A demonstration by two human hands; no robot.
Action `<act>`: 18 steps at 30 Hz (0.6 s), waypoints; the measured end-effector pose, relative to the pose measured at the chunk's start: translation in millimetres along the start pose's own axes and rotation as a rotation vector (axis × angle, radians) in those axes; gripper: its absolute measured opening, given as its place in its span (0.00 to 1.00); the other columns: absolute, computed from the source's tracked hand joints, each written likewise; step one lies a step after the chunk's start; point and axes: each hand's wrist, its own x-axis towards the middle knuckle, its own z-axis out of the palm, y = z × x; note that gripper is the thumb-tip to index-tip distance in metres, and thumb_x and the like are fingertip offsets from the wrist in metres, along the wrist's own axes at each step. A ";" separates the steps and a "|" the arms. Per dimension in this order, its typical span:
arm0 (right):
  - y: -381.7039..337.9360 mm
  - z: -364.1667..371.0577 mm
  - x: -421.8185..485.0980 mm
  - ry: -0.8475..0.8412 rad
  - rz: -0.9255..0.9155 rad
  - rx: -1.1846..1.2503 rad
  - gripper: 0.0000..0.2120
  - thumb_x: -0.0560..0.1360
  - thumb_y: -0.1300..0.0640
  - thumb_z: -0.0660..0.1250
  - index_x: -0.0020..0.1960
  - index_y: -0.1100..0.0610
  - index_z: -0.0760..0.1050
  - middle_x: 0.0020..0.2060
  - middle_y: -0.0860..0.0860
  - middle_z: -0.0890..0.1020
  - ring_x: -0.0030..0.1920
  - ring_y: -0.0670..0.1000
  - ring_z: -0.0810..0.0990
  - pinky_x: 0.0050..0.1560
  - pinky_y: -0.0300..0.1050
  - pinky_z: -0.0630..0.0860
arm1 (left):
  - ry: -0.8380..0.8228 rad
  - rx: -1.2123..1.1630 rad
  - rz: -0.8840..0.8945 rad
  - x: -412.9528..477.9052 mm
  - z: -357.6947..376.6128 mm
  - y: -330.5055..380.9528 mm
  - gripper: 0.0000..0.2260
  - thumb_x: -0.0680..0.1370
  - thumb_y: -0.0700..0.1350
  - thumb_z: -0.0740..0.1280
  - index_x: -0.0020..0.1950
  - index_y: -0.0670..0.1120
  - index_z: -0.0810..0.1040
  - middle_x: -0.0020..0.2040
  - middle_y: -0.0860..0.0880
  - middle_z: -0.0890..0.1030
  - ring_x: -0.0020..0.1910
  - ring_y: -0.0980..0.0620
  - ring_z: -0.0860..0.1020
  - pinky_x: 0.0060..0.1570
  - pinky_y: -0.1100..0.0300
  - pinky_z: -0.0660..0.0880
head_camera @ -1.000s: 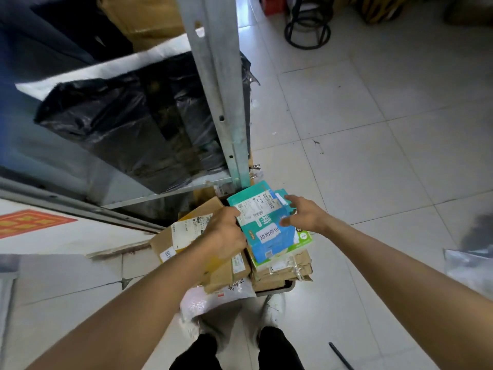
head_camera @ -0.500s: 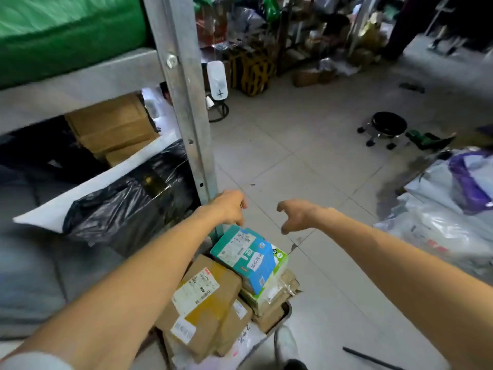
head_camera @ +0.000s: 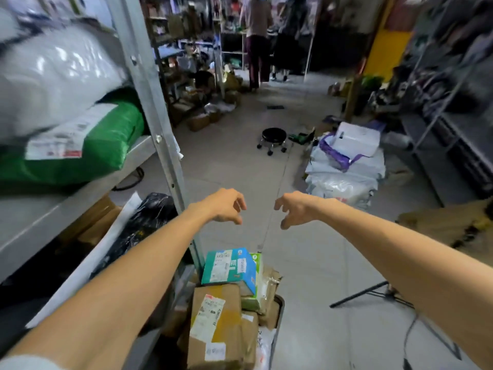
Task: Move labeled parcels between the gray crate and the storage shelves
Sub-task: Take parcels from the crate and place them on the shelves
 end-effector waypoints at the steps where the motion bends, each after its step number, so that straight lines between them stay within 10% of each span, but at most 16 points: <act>1: -0.5 -3.4 -10.0 0.010 0.009 0.000 0.32 0.70 0.51 0.74 0.71 0.53 0.68 0.63 0.56 0.77 0.60 0.57 0.77 0.60 0.50 0.75 | 0.010 -0.003 0.019 -9.4 -4.2 3.4 0.16 0.70 0.43 0.76 0.57 0.47 0.80 0.48 0.51 0.80 0.48 0.52 0.78 0.53 0.58 0.76; 18: -104.3 31.0 -152.6 -0.021 -0.278 -0.110 0.32 0.72 0.54 0.74 0.72 0.55 0.67 0.65 0.56 0.76 0.60 0.57 0.77 0.59 0.48 0.74 | 0.180 -0.094 -0.144 -246.9 38.3 9.2 0.15 0.71 0.46 0.74 0.57 0.48 0.79 0.54 0.50 0.81 0.50 0.54 0.79 0.53 0.58 0.78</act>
